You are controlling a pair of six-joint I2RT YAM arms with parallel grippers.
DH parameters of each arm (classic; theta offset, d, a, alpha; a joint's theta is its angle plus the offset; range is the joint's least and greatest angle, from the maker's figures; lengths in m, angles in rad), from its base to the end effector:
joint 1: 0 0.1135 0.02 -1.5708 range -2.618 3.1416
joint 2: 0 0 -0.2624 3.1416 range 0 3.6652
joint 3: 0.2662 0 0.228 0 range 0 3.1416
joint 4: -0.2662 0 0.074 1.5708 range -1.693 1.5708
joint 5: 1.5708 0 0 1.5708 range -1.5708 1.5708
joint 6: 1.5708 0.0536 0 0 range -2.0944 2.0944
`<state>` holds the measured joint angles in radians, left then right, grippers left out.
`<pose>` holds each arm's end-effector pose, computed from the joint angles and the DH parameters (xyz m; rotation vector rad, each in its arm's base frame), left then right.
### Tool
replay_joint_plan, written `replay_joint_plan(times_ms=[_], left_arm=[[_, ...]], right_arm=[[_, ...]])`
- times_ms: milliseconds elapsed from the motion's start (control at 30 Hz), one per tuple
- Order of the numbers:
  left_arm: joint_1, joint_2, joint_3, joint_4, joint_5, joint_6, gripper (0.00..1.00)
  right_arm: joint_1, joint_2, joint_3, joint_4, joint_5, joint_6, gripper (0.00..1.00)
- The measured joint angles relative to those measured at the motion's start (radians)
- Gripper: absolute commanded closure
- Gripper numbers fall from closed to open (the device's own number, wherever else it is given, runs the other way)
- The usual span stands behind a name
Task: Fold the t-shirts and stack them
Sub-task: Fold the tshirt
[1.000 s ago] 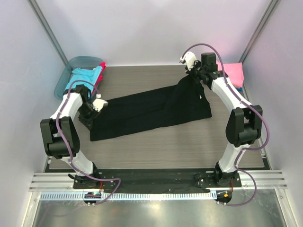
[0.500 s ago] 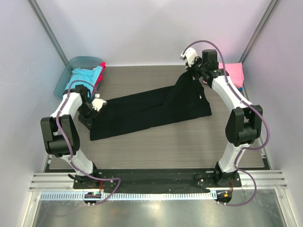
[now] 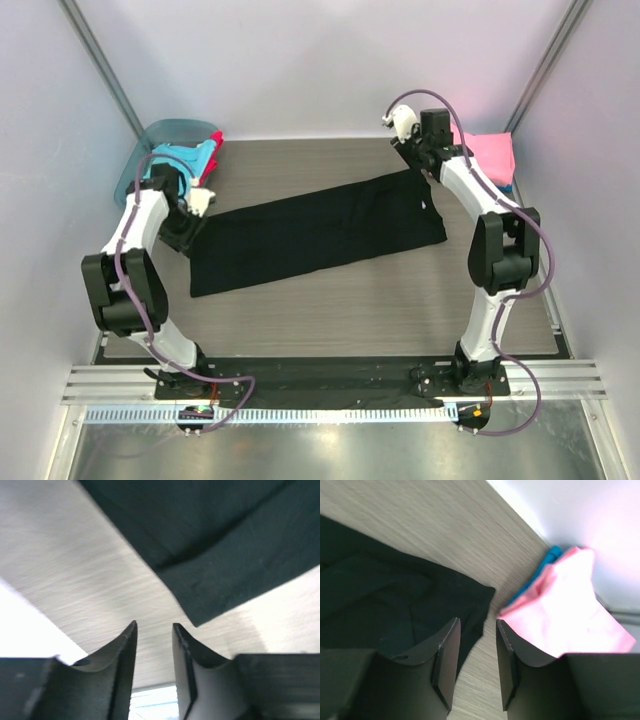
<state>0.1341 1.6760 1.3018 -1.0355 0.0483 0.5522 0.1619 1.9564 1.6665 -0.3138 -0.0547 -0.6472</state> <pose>0.2924 0.0368 0.2240 0.6228 2.9077 0.0131 0.4452 0.0757 0.2788 -0.8874 1.9930 -0.2173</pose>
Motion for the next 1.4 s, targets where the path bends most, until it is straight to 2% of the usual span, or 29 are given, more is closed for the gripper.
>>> replay_joint_plan(times_ms=[200, 367, 500, 633, 867, 1200, 1333, 1400], left_arm=[[-0.002, -0.101, 0.078, 0.019, 0.02, -0.036, 0.62], [-0.012, -0.125, 0.012, 0.003, 0.055, -0.031, 0.62], [-0.015, -0.11, -0.11, -0.04, 0.09, -0.021, 0.62], [-0.015, -0.097, -0.171, -0.06, 0.117, -0.023, 0.62], [-0.015, -0.047, -0.175, -0.049, 0.138, -0.037, 0.62], [-0.015, 0.033, -0.175, 0.0, 0.135, -0.063, 0.63], [-0.015, 0.059, -0.175, 0.016, 0.128, -0.075, 0.64], [-0.015, 0.073, -0.175, 0.023, 0.126, -0.078, 0.64]], right_arm=[[-0.014, -0.09, -0.063, -0.004, 0.061, 0.038, 0.56], [-0.049, -0.132, -0.12, -0.104, 0.041, 0.095, 0.52], [-0.119, -0.095, -0.124, -0.233, -0.016, 0.142, 0.51], [-0.198, -0.058, -0.146, -0.325, -0.055, 0.161, 0.5], [-0.243, -0.02, -0.163, -0.439, -0.113, 0.151, 0.5], [-0.25, 0.052, -0.19, -0.489, -0.19, 0.13, 0.49], [-0.257, 0.073, -0.193, -0.494, -0.191, 0.128, 0.57], [-0.261, 0.074, -0.193, -0.494, -0.191, 0.126, 0.69]])
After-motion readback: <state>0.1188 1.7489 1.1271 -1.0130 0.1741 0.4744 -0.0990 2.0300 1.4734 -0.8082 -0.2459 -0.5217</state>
